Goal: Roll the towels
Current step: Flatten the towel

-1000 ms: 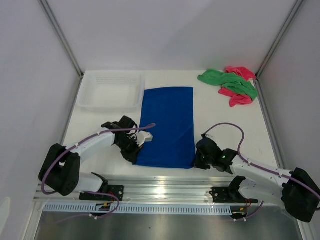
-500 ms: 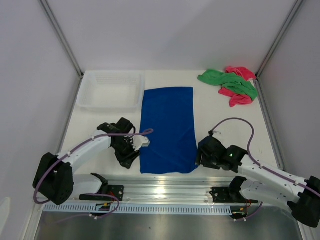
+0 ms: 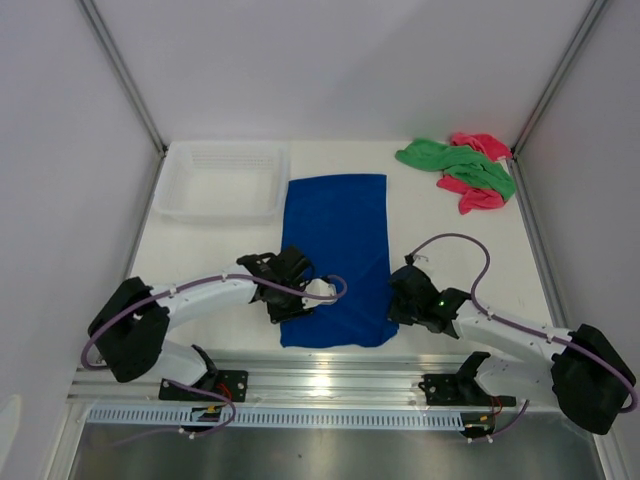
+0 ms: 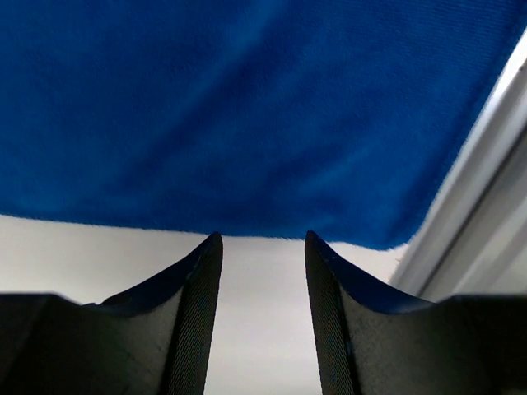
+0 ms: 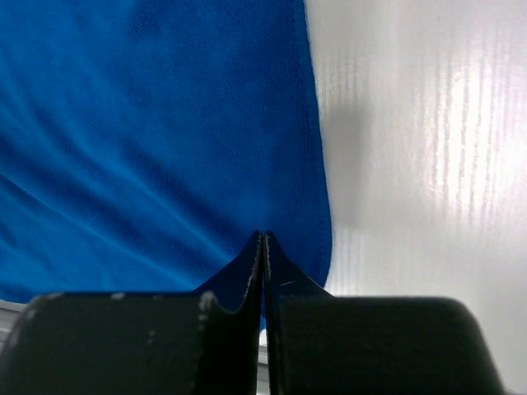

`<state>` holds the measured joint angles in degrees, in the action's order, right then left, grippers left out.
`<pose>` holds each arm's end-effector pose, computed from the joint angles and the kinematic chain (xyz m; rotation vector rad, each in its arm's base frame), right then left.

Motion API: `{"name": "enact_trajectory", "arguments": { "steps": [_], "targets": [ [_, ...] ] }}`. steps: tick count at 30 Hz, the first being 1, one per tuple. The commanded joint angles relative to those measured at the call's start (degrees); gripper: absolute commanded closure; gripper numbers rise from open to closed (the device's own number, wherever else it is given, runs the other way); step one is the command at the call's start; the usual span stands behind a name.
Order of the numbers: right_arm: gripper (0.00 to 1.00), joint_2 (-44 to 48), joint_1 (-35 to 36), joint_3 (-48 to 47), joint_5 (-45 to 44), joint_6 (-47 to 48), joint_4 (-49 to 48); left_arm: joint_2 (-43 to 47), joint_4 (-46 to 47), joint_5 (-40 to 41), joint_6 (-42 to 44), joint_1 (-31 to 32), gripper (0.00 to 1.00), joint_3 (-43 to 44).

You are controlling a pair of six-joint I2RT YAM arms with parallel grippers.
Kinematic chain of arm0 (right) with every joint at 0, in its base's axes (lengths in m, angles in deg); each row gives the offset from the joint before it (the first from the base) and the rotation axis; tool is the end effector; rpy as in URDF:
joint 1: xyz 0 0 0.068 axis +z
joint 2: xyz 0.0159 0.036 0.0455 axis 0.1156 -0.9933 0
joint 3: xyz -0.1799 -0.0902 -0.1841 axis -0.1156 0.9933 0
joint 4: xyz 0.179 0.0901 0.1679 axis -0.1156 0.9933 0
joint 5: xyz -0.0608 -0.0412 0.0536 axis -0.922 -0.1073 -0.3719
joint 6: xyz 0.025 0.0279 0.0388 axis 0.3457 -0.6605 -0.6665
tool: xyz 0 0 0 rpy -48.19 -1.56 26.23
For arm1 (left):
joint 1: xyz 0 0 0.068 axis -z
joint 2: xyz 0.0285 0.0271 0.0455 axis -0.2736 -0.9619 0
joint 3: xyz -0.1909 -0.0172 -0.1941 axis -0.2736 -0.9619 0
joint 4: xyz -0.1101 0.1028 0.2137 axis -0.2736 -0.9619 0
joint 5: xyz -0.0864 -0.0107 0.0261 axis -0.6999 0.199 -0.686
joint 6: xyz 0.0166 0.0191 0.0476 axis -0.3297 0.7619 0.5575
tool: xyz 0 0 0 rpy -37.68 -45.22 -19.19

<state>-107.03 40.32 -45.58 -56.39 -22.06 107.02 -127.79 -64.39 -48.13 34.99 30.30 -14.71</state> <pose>0.1397 0.1386 0.1723 0.1487 2.5689 0.3931 0.1649 -0.1792 0.1811 1.8278 2.2054 -0.2534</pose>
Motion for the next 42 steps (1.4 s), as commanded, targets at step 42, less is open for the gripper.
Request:
{"name": "enact_trajectory", "arguments": {
  "steps": [42],
  "targets": [
    [0.69,14.9,0.3,-13.0,2.4,5.3,15.9,14.4,-8.9,-11.9,5.3,1.3,0.47,1.0]
  ]
}}
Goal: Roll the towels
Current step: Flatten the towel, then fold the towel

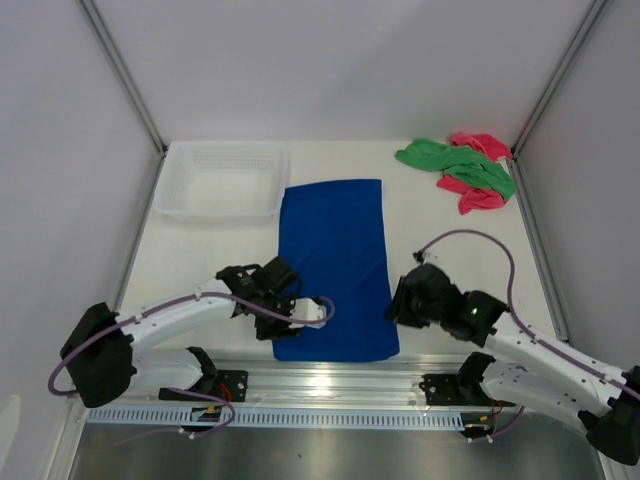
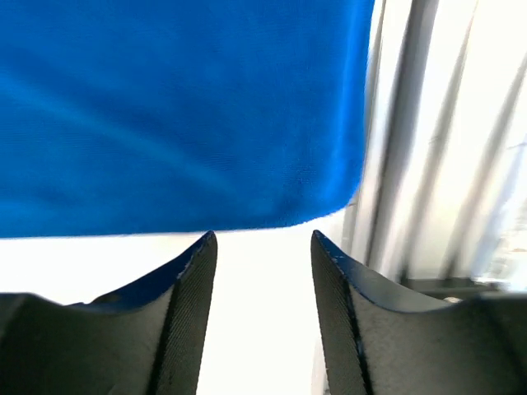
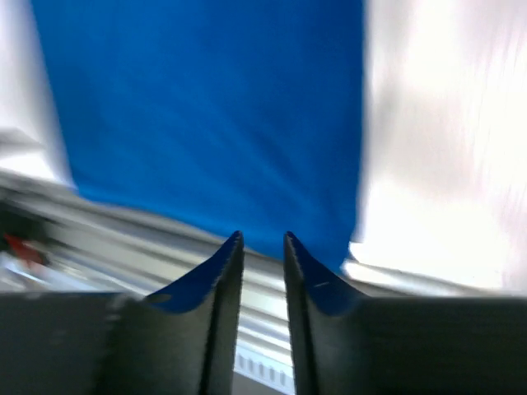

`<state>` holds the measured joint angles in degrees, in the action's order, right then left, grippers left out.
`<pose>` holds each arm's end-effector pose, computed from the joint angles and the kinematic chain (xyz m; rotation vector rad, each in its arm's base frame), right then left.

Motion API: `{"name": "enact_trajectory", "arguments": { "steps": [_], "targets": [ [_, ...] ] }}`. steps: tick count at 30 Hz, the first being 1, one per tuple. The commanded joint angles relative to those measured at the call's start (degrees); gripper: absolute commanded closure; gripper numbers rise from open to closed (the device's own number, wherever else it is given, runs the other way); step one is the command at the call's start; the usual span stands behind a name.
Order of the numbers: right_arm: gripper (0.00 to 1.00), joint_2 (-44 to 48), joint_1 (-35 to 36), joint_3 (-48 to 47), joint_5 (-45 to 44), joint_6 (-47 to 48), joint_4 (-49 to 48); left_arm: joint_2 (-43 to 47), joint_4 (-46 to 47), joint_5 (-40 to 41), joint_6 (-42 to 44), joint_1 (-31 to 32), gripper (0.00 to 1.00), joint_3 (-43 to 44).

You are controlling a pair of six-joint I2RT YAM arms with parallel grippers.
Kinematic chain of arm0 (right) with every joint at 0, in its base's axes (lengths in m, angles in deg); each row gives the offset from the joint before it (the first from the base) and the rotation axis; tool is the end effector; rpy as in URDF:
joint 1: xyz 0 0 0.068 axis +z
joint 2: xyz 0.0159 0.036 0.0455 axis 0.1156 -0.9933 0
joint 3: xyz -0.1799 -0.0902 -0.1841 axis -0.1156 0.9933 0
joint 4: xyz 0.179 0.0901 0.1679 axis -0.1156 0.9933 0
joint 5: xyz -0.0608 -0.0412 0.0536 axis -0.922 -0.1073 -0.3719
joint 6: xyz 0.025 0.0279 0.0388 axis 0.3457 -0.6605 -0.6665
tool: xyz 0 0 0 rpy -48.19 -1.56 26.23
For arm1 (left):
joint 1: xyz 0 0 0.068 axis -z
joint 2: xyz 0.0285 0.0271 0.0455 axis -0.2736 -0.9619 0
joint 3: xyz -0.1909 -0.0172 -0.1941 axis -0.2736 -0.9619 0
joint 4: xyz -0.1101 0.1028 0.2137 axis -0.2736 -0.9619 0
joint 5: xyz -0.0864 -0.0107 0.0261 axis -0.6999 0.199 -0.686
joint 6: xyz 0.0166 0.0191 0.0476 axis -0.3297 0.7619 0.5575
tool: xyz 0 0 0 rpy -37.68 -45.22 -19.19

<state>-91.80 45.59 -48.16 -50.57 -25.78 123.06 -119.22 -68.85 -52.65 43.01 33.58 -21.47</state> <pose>0.0993 0.1217 0.2105 0.0786 2.6255 0.5741 0.1259 -0.1593 0.1783 2.0683 2.0339 -0.3496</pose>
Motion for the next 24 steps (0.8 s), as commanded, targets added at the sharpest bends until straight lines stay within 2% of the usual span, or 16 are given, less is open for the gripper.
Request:
{"name": "enact_trajectory", "arguments": {
  "steps": [1,2,3,5,6,9,10,11,13,14,18,21,24],
  "targets": [
    [0.66,-2.0,-8.1,-15.1,-1.2,12.1,-1.9,5.6,-5.5,-8.7,-3.4,-3.4,0.46,9.6],
    [0.64,-4.2,-11.7,-16.9,1.2,15.2,-4.0,4.7,-5.6,-10.1,-4.4,-4.6,0.45,11.2],
    [0.60,-9.5,-19.6,-18.4,4.0,19.4,-9.4,4.1,-4.8,-10.1,-6.1,-6.0,0.45,15.2],
    [0.56,-16.6,-26.7,-23.5,12.2,22.6,-17.6,1.4,-0.9,-7.7,-8.4,-9.6,0.45,17.6],
    [0.54,-24.7,-31.5,-25.8,12.9,24.4,-19.1,0.3,0.7,-6.0,-11.0,-11.5,0.44,20.9],
    [0.44,-38.0,-36.4,-38.5,13.5,28.8,-22.9,-5.8,4.2,1.1,-15.4,-13.8,0.44,25.9],
    [0.42,-47.2,-37.5,-42.5,14.9,30.0,-22.7,-7.2,4.8,2.3,-16.2,-14.5,0.44,28.4],
    [0.39,-52.0,-38.3,-51.2,18.4,30.5,-21.4,-8.6,5.3,3.3,-17.1,-15.1,0.44,30.6],
    [0.38,-64.0,-39.7,-59.6,18.2,31.2,-19.7,-11.9,7.8,6.7,-18.4,-17.0,0.44,33.1],
    [0.37,-67.2,-40.1,-65.6,18.2,31.1,-20.1,-12.6,8.9,7.5,-18.6,-17.5,0.44,33.3],
    [0.34,-81.1,-41.2,-79.1,20.8,29.5,-19.1,-17.7,10.7,9.7,-19.2,-19.7,0.44,36.4],
    [0.34,-89.3,-41.2,-86.6,20.6,28.6,-17.5,-20.5,10.0,8.4,-20.1,-20.7,0.44,38.3],
    [0.34,-93.7,-41.2,-88.9,23.0,28.0,-18.5,-21.4,10.9,7.7,-19.8,-20.9,0.45,37.4]
  ]
}}
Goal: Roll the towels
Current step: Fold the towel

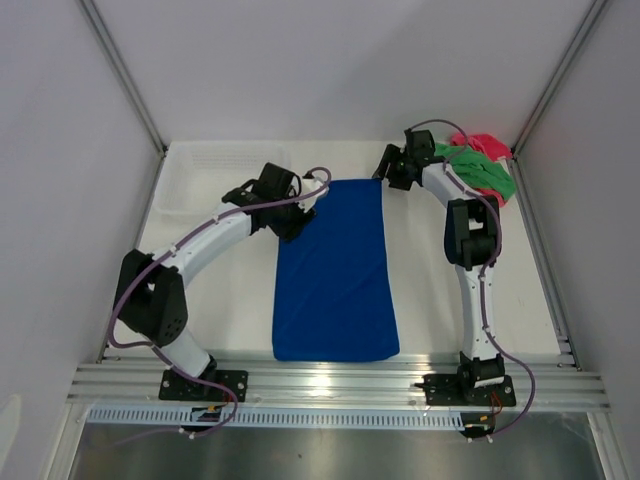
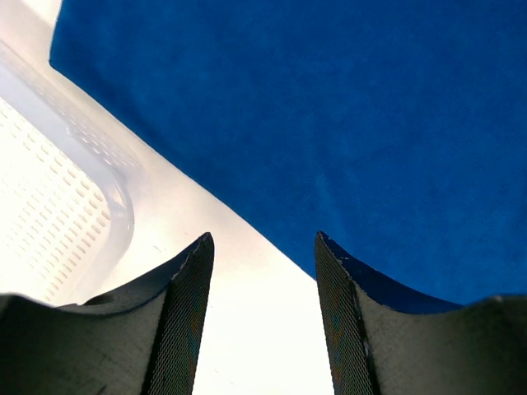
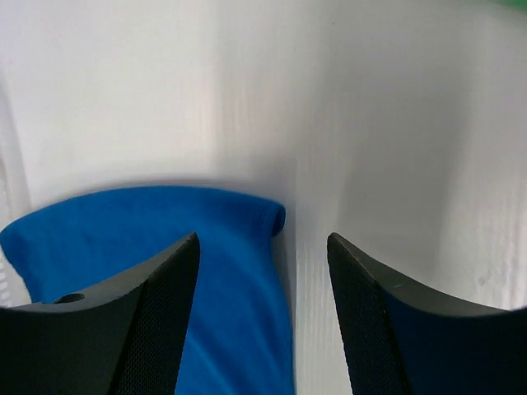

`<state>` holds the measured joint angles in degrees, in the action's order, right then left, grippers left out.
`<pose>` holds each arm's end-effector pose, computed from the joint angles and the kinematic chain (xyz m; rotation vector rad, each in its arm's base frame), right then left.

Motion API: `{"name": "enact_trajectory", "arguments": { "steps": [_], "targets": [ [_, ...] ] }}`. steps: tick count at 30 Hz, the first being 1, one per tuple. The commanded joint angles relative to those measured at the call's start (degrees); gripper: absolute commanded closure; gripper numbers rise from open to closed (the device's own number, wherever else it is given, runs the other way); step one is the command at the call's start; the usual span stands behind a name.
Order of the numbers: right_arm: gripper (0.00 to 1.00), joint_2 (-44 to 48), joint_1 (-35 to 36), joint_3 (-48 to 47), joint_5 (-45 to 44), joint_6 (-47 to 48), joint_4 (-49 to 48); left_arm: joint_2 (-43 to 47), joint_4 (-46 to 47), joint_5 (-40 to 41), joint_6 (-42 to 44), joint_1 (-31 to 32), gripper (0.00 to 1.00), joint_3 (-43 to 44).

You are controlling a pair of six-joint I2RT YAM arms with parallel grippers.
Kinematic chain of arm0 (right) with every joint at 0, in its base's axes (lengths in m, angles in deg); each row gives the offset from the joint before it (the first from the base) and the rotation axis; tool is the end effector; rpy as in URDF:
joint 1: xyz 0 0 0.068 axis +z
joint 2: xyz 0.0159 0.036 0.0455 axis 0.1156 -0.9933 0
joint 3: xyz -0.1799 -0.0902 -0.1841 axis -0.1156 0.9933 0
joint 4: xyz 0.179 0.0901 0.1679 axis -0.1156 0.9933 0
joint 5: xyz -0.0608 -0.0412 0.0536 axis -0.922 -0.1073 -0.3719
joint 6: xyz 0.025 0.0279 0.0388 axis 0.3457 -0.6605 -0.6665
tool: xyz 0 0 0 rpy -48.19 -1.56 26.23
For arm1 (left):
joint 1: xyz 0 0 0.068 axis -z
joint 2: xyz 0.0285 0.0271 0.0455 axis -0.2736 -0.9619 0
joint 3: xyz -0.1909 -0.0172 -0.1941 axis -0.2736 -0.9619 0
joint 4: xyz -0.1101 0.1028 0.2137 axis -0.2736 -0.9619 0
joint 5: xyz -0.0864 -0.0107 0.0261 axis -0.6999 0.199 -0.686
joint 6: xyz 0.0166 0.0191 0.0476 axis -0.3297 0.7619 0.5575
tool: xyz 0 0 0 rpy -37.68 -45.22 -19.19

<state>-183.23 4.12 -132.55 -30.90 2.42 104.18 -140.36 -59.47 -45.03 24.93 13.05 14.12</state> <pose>0.5366 0.1103 0.1733 0.1837 2.3631 0.5800 0.3068 -0.1732 0.2721 1.1008 2.2306 -0.1612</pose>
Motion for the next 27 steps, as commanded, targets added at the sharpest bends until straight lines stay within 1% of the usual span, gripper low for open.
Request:
{"name": "enact_trajectory", "arguments": {
  "steps": [1,4,7,8,10,11,13,15,16,17,18,21,24,26,27],
  "targets": [
    [0.34,-2.8,0.3,-4.6,4.3,-0.2,-0.1,-0.4,1.6,0.0,-1.5,-0.4,0.45,1.8],
    [0.35,-3.3,0.4,-2.7,4.5,-0.5,-2.1,-1.0,2.1,0.1,-1.1,-0.4,0.45,1.2],
    [0.41,-3.3,-0.1,-1.4,4.9,-0.7,-3.3,-1.5,2.4,0.3,-1.1,-0.5,0.45,1.2],
    [0.49,-3.3,-0.1,-0.8,5.0,-0.7,-3.6,-1.5,2.2,0.2,-1.1,-0.5,0.45,1.1],
    [0.57,-2.8,-0.3,0.1,5.6,-0.2,-4.3,-1.5,2.3,0.2,-1.1,-0.5,0.45,1.2],
    [0.64,-2.4,-0.2,0.9,5.8,0.3,-5.2,-1.5,2.3,0.2,-1.1,-0.5,0.45,1.2],
    [0.71,-1.5,-0.3,1.7,6.7,0.9,-6.2,-1.2,2.2,0.5,-1.1,-0.5,0.46,1.2],
    [0.86,-0.3,-0.2,2.3,7.2,2.3,-6.9,-0.7,2.5,0.8,-0.8,-0.5,0.46,0.4],
    [0.87,-0.3,-0.3,2.6,7.3,2.8,-7.1,-0.5,2.6,0.9,-0.6,-0.5,0.46,0.4],
    [0.95,0.7,-0.3,3.0,7.4,4.5,-7.6,-0.3,2.7,1.0,-0.5,-0.5,0.46,-0.1],
    [1.00,1.4,-0.2,4.0,7.2,5.4,-7.7,0.0,2.9,1.2,-0.4,-0.5,0.46,-0.4],
    [1.00,5.0,0.2,6.8,7.9,10.6,-9.3,1.3,3.3,1.4,0.0,-0.5,0.46,-1.4],
    [1.00,9.9,1.4,11.8,9.4,16.3,-11.3,2.6,3.8,1.4,0.3,-0.6,0.46,-1.9],
    [1.00,13.1,2.2,17.7,8.9,18.9,-13.7,3.4,3.9,1.7,0.3,-0.7,0.46,-2.0],
    [1.00,16.7,3.0,20.0,8.6,20.7,-14.7,3.7,3.9,1.8,0.3,-0.8,0.46,-2.1]
  ]
}}
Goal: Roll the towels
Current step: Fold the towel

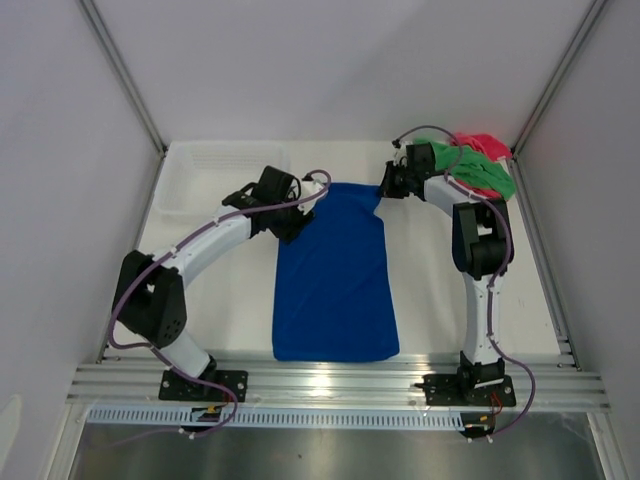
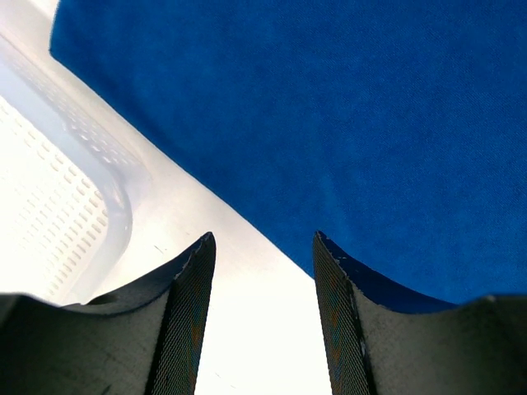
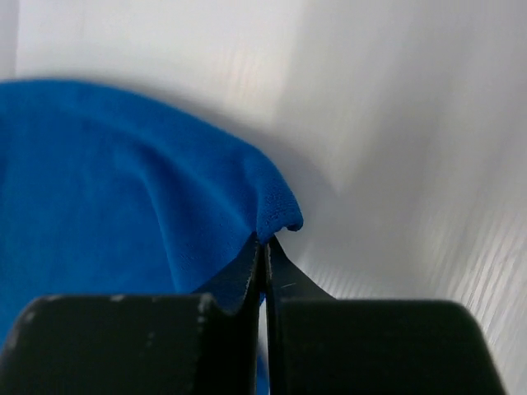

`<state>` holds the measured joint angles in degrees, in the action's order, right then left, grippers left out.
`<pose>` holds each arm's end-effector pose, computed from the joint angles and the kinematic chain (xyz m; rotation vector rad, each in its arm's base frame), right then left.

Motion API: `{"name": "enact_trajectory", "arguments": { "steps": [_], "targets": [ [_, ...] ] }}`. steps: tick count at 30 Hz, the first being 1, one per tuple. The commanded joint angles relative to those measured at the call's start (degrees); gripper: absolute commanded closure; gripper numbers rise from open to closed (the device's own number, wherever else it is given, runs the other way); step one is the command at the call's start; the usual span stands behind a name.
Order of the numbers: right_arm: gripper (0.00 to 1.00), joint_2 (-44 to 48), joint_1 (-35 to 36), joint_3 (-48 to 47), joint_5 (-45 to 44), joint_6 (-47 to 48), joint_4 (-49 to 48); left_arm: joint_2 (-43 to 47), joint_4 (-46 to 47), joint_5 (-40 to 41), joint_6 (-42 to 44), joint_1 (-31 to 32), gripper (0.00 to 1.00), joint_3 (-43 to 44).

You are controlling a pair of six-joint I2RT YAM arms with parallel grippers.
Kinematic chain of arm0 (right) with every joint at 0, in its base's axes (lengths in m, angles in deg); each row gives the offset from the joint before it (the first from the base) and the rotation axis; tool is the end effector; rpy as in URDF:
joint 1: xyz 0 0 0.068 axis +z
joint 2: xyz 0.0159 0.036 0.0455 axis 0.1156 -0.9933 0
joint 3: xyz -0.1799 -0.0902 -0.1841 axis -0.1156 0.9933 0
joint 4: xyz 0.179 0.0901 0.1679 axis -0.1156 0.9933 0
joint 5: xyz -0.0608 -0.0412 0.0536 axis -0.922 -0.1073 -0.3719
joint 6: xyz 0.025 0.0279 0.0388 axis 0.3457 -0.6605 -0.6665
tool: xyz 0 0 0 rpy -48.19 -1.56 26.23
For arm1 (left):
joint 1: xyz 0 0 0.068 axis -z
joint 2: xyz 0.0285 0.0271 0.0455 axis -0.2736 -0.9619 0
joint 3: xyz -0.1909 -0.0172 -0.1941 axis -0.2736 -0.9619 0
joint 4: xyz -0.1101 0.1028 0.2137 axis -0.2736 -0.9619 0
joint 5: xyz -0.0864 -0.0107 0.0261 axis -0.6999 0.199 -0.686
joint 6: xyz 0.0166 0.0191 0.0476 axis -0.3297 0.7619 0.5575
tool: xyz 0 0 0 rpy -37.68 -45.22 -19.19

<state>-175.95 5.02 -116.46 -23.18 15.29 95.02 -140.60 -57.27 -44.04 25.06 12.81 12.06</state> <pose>0.5015 0.1165 0.1609 -0.1708 2.3333 0.6355 0.3079 -0.1714 0.2618 1.0927 2.2364 -0.1369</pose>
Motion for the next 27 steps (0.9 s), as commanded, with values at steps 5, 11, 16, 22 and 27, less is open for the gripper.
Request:
{"name": "enact_trajectory", "arguments": {
  "steps": [5,11,16,22,27],
  "targets": [
    [1.00,21.0,5.0,19.7,-0.7,12.3,-9.8,5.3,1.6,0.7,-0.2,-0.9,0.46,-0.3],
    [1.00,36.4,12.1,36.6,-3.3,13.0,-10.3,6.4,1.5,0.9,-1.2,-1.2,0.46,-0.8],
    [1.00,48.8,22.1,48.8,-6.1,10.0,-10.5,7.6,1.2,0.7,-1.6,-1.2,0.46,-2.1],
    [1.00,59.3,33.1,62.5,-11.2,2.5,-10.5,6.4,0.2,0.5,-1.5,-1.2,0.45,-1.1],
    [1.00,62.0,39.9,69.6,-12.9,-2.6,-13.6,0.2,-2.1,-0.7,-1.2,-0.8,0.44,2.8]
  ]
}}
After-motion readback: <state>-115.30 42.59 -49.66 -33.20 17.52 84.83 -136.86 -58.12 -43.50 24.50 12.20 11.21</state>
